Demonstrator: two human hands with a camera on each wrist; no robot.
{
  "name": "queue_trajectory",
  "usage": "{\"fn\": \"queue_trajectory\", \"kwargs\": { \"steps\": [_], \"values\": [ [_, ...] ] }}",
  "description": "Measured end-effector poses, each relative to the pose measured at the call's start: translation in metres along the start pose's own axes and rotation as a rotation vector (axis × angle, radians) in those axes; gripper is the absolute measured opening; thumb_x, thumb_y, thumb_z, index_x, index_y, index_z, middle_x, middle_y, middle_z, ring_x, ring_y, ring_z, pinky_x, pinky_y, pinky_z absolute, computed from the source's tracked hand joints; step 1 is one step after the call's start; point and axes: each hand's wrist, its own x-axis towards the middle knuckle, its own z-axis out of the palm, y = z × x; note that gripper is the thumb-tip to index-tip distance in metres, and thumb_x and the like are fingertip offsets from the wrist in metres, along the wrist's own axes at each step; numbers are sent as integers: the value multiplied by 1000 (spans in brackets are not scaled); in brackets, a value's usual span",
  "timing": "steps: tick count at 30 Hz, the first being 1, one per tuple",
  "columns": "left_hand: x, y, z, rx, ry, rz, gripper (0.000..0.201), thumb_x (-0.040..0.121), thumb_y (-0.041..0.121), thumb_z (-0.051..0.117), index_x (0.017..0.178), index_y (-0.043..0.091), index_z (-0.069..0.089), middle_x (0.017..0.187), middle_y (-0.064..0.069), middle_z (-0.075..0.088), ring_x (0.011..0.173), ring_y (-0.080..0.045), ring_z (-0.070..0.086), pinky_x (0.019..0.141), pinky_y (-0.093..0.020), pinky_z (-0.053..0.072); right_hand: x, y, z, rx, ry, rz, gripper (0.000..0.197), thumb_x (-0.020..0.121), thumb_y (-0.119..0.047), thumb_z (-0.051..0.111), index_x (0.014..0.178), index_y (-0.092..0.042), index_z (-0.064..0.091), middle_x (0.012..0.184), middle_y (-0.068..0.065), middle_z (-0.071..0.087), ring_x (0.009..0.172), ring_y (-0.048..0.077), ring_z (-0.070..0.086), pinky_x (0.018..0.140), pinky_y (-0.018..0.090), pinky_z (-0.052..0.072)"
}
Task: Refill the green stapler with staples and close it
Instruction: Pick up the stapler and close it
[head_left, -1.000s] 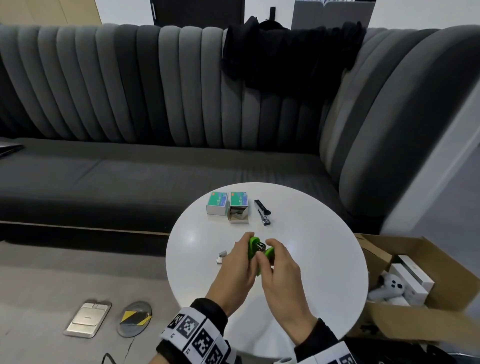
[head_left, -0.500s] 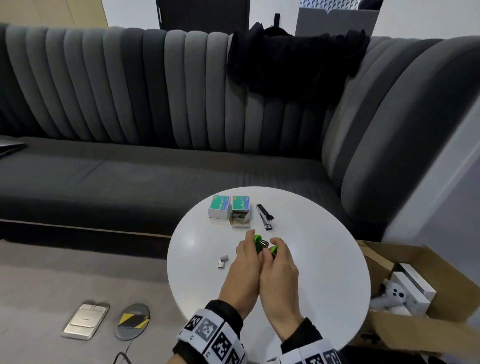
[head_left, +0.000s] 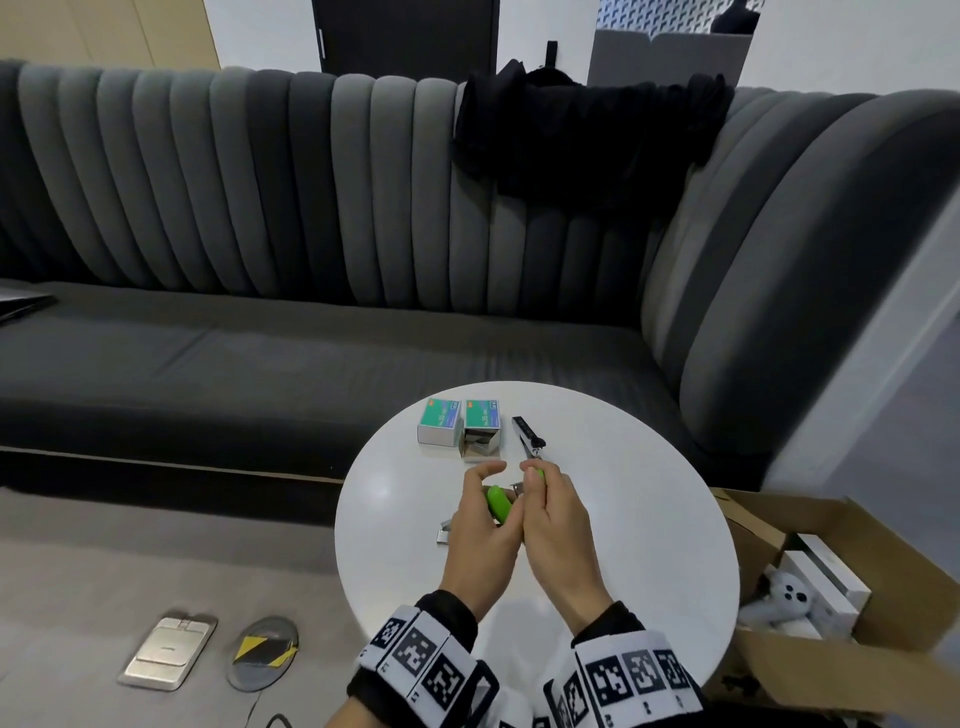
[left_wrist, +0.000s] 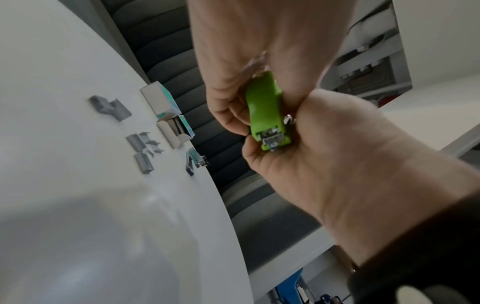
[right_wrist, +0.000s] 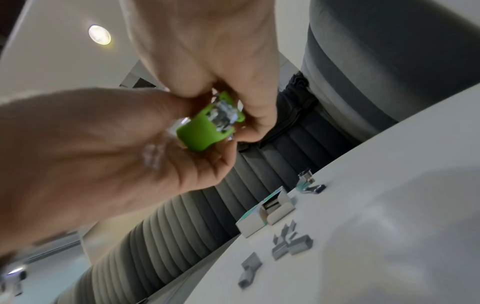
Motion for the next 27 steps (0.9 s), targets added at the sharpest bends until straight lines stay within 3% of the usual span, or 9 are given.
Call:
{"fn": "queue_trajectory", "kwargs": {
  "steps": [5,9,11,13,19,22,25,27],
  "values": [
    [0,2,5,-107,3,-109,29,93,21,49,118,23,34,84,-2,59,78,-11,59,73,-21,50,6,4,-4,75,-112,87,27,99,-27,32,84,-12,50,75,-1,55,70,13,53,53,11,42],
    [3,0,9,-145,26,-201,49,90,26,55,129,19,27,110,-10,61,98,-17,61,89,-29,51,7,8,-3,69,-77,136,32,99,-29,28,80,-13,48,70,-1,52,66,11,50,61,23,43],
    [3,-2,11,-131,11,-202,46,91,26,53,127,18,28,105,-7,62,89,-12,62,78,-20,52,8,11,-2,66,-56,152,33,99,-30,28,80,-13,48,72,0,54,69,14,52,66,28,44],
    [2,-3,13,-149,-5,-198,35,92,24,50,120,20,28,87,-1,60,75,-6,58,65,-12,48,8,13,0,60,-38,154,33,99,-30,28,79,-13,48,72,0,54,71,15,53,66,27,43],
    [4,-4,16,-188,-44,-180,30,93,23,49,105,19,21,72,-1,50,62,-9,47,53,-12,42,7,16,0,29,28,144,32,99,-28,26,89,-7,49,79,1,56,75,15,53,63,23,39],
    [7,-7,15,-149,-66,-179,27,93,23,48,97,21,22,79,-5,46,61,-8,45,52,-11,42,7,15,-1,4,43,120,32,99,-27,25,93,-6,48,83,3,55,80,18,52,69,26,36],
    [11,-11,13,-123,-82,-179,27,92,26,50,85,29,24,94,-13,42,66,-10,45,60,-17,43,7,14,-1,-14,53,91,32,99,-25,25,92,-5,48,82,2,55,80,19,52,70,26,35],
    [11,-9,13,-134,-91,-169,28,93,24,49,82,29,23,91,-14,42,68,-12,43,62,-21,41,8,13,-1,-3,64,88,32,99,-25,25,92,-5,49,80,0,55,78,18,52,69,26,35]
  ]
}}
